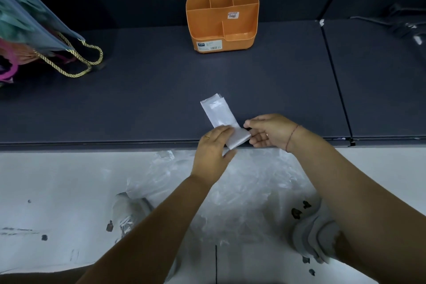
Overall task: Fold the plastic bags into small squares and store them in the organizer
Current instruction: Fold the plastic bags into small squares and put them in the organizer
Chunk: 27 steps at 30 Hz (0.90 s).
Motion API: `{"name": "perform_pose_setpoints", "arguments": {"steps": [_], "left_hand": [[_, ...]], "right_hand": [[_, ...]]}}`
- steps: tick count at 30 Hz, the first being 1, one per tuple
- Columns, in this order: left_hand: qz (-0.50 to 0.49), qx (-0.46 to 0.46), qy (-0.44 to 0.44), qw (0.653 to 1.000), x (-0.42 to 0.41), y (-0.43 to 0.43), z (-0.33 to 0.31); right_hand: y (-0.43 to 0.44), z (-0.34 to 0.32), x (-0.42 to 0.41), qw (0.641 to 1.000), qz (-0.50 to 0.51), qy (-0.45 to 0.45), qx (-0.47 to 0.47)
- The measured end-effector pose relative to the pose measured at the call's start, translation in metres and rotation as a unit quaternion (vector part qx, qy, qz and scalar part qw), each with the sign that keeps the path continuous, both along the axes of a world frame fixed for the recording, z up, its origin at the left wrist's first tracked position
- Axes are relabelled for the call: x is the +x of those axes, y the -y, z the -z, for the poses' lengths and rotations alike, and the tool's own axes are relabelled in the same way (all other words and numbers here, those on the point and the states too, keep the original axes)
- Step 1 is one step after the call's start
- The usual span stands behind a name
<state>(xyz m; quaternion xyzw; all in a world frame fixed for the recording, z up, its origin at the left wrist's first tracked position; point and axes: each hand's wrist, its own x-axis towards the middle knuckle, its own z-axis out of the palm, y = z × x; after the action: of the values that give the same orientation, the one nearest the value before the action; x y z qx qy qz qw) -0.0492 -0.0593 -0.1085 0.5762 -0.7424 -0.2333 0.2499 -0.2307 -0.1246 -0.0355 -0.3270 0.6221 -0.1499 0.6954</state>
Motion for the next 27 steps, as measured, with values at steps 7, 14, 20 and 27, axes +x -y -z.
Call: {"name": "perform_pose_setpoints", "arguments": {"steps": [7,14,20,27], "left_hand": [[-0.066,0.025,-0.072,0.995,-0.001,0.008,-0.021],[-0.130,0.133,-0.117,0.976,0.004,0.026,-0.027],[-0.219,0.175,-0.157,0.947,0.006,0.056,-0.033],[-0.291,0.043,-0.105,0.950,0.012,0.066,-0.033]], "right_hand": [[0.000,0.003,-0.015,0.971,-0.129,-0.072,-0.187],[0.002,0.019,0.017,0.954,-0.134,-0.087,-0.254],[0.024,0.024,0.038,0.965,-0.056,-0.141,-0.215],[0.046,0.025,0.055,0.957,-0.053,-0.224,-0.174]]}}
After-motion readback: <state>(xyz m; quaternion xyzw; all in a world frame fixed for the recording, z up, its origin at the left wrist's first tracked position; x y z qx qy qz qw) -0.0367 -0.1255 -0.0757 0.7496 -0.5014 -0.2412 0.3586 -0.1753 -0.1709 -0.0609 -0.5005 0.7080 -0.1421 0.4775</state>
